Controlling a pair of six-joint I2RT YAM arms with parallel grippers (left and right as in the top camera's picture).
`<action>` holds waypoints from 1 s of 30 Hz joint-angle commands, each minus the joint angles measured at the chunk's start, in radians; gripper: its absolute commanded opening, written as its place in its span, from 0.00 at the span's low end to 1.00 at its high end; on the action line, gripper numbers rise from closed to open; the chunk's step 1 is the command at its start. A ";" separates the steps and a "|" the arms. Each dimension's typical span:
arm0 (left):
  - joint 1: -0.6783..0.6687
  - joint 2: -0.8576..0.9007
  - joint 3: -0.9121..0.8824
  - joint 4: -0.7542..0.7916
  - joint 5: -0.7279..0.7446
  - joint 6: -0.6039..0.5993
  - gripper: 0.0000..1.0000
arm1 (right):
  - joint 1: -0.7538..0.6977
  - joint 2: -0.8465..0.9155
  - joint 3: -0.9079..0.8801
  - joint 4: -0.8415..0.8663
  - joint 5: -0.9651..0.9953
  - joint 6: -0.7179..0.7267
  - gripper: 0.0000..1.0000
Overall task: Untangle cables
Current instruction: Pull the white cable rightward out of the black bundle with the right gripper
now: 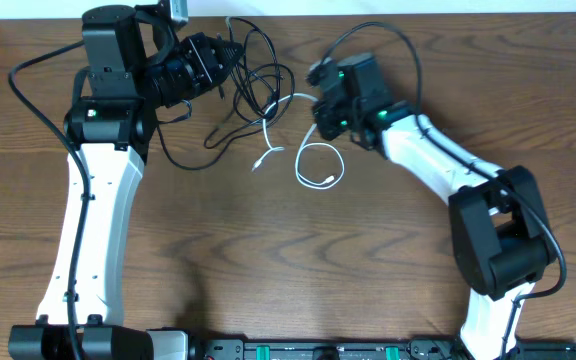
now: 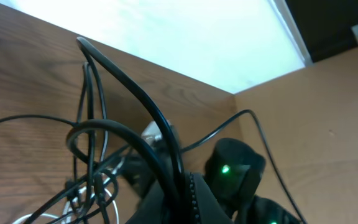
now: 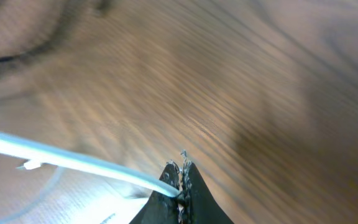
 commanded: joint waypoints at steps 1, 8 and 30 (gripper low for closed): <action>0.004 -0.003 0.002 0.005 -0.067 0.026 0.07 | -0.093 0.006 0.016 -0.058 0.119 0.129 0.01; 0.010 -0.003 0.002 -0.003 -0.175 0.056 0.08 | -0.227 0.006 0.016 -0.209 0.285 0.238 0.01; 0.022 -0.003 0.002 -0.169 -0.676 0.153 0.08 | -0.432 0.006 0.016 -0.385 0.389 0.315 0.01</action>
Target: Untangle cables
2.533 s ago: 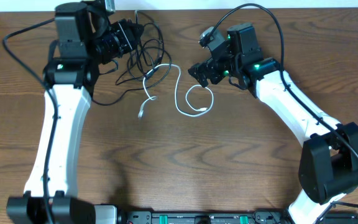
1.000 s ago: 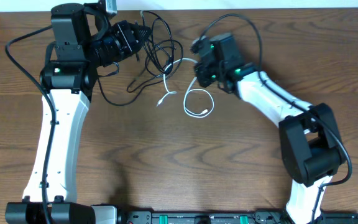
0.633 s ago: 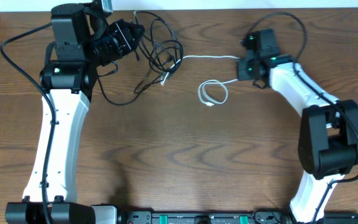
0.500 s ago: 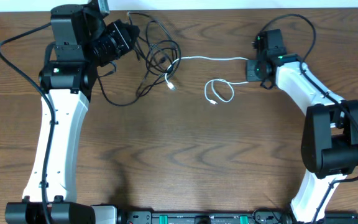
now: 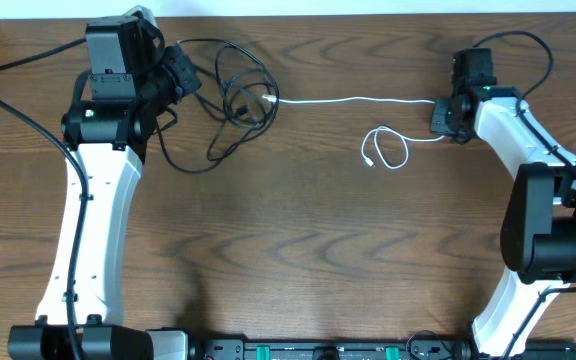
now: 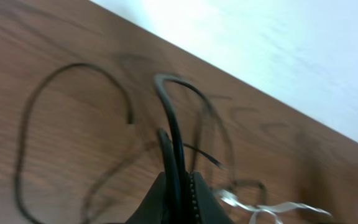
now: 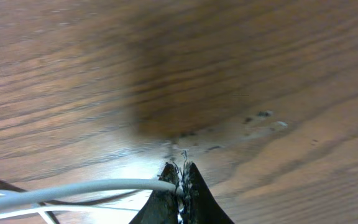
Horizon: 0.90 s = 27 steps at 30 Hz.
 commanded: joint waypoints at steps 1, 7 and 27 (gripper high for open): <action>0.014 -0.002 0.002 -0.005 -0.103 0.030 0.07 | -0.019 0.006 0.016 -0.015 0.032 0.015 0.01; 0.046 0.013 0.002 -0.008 -0.116 0.029 0.07 | -0.019 0.006 0.016 -0.042 0.074 0.019 0.01; -0.005 0.050 0.002 -0.019 0.038 0.059 0.07 | 0.177 -0.172 0.019 -0.135 -0.307 -0.399 0.70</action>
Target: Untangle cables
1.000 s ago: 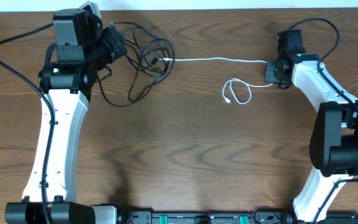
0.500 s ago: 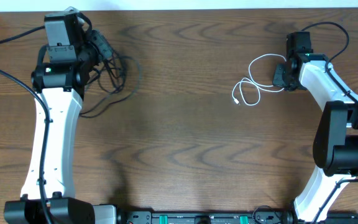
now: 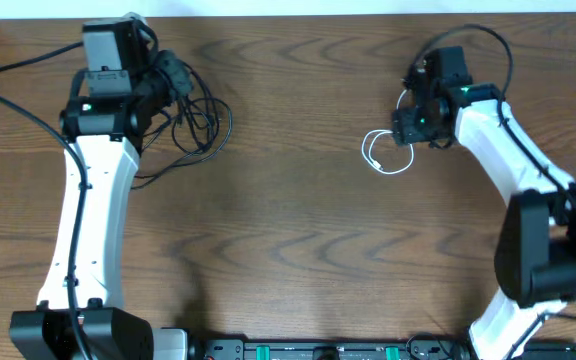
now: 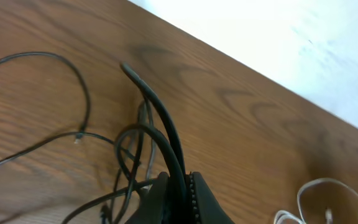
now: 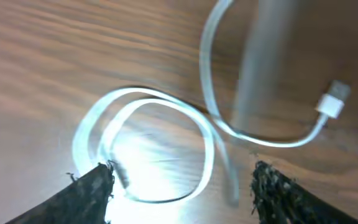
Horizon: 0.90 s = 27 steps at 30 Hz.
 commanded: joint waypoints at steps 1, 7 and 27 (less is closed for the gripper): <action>-0.032 0.011 0.002 0.000 0.027 0.029 0.07 | 0.035 -0.045 0.018 -0.027 -0.106 -0.151 0.71; -0.036 0.020 0.001 -0.004 0.027 0.029 0.07 | 0.084 0.007 0.012 -0.043 -0.012 -0.193 0.76; -0.036 0.024 0.001 -0.010 0.027 0.030 0.07 | 0.211 0.126 0.011 -0.027 0.113 -0.157 0.54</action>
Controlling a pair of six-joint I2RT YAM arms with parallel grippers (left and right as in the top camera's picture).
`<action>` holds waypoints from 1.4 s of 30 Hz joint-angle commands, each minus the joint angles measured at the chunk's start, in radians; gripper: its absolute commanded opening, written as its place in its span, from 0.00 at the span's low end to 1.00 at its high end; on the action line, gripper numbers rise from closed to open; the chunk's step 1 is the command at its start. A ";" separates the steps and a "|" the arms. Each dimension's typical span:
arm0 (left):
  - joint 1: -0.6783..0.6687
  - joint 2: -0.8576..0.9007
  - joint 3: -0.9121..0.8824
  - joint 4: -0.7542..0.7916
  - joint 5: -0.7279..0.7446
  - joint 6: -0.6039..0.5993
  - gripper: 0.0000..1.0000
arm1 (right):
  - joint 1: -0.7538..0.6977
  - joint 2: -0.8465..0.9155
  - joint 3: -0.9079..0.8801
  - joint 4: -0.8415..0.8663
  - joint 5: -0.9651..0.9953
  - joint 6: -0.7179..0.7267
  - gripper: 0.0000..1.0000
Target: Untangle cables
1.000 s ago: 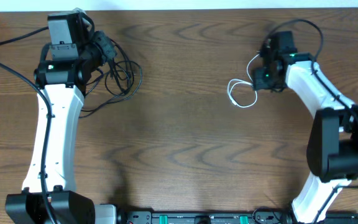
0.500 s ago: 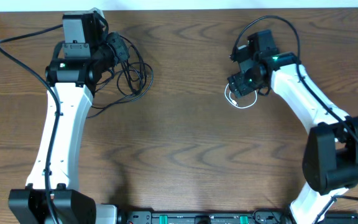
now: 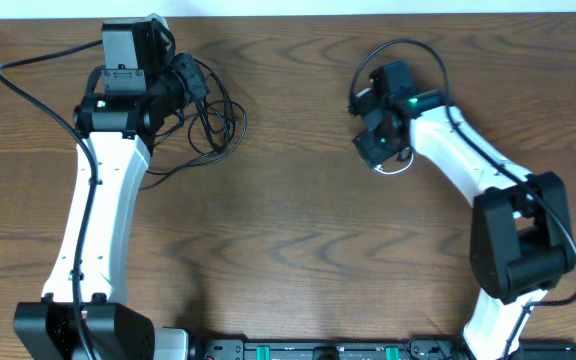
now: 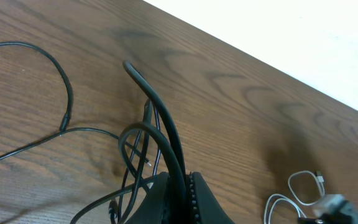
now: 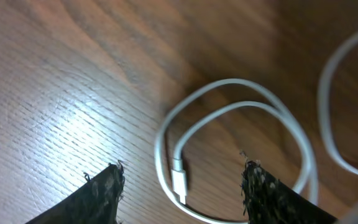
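A tangle of black cable (image 3: 208,115) lies at the back left of the table, and my left gripper (image 3: 183,82) is shut on a thick black strand (image 4: 166,134) of it. The white cable (image 5: 241,130) lies coiled by itself at the back right, mostly hidden under my right arm in the overhead view (image 3: 396,166). My right gripper (image 5: 182,180) hangs open just above that coil, its fingertips (image 5: 104,186) on either side of the white plug (image 5: 180,180). The white coil also shows at the lower right of the left wrist view (image 4: 294,193).
The wooden table (image 3: 288,250) ends at a white wall along its back edge (image 4: 260,37). Each arm's own black supply cable loops near it, one at the far left (image 3: 28,90) and one above the right arm (image 3: 408,50).
My right gripper has moved left and now hangs over the other side of the white coil, still open. The left gripper shifted slightly right with the black cable still in it.
Both cables lay tangled at the back centre, each gripper shut on one. Then the white cable was stretched out to the right, away from the black bundle. Then the right gripper was open over the freed white coil, and both cables now lie apart.
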 commanded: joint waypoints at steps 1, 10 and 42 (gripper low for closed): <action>0.002 0.007 0.001 0.001 0.011 0.022 0.07 | 0.042 0.059 0.000 0.011 0.087 0.091 0.52; 0.003 0.007 0.001 0.000 0.011 0.023 0.07 | 0.128 0.138 0.000 0.057 0.328 0.262 0.46; 0.002 0.007 0.001 -0.010 0.009 0.025 0.08 | -0.142 0.159 0.093 0.132 0.095 0.398 0.01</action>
